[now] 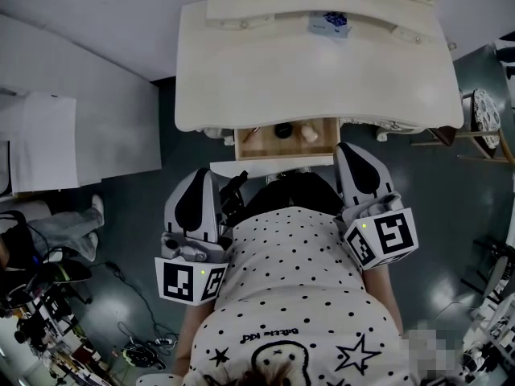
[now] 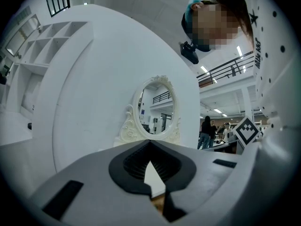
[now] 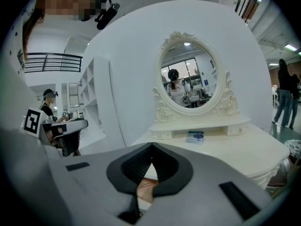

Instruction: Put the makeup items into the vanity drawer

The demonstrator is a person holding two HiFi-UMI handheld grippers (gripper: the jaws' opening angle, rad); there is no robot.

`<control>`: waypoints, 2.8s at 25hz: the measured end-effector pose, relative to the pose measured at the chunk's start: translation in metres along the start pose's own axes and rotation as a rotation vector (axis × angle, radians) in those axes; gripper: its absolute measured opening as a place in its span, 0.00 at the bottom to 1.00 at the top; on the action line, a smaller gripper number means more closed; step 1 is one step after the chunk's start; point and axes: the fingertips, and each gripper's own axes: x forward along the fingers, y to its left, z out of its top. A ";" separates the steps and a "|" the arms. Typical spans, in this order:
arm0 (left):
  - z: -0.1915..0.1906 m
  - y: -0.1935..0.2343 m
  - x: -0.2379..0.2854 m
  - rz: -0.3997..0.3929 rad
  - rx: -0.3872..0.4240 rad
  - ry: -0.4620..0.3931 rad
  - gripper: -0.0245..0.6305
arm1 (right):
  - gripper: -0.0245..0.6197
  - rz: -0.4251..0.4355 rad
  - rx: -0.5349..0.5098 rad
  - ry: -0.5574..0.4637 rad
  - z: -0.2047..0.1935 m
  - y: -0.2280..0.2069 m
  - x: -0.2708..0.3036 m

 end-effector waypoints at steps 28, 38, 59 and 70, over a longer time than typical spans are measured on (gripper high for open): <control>-0.001 0.012 -0.003 0.007 -0.034 -0.011 0.04 | 0.05 0.003 -0.019 0.024 -0.003 0.008 0.007; 0.001 0.013 -0.004 0.007 -0.032 -0.016 0.04 | 0.05 -0.001 -0.021 0.019 -0.001 0.010 0.007; 0.000 0.018 -0.003 0.002 -0.037 -0.007 0.04 | 0.05 0.009 -0.023 0.044 -0.003 0.015 0.014; -0.004 0.021 -0.005 0.002 -0.049 -0.011 0.04 | 0.05 0.010 -0.027 0.052 -0.007 0.017 0.016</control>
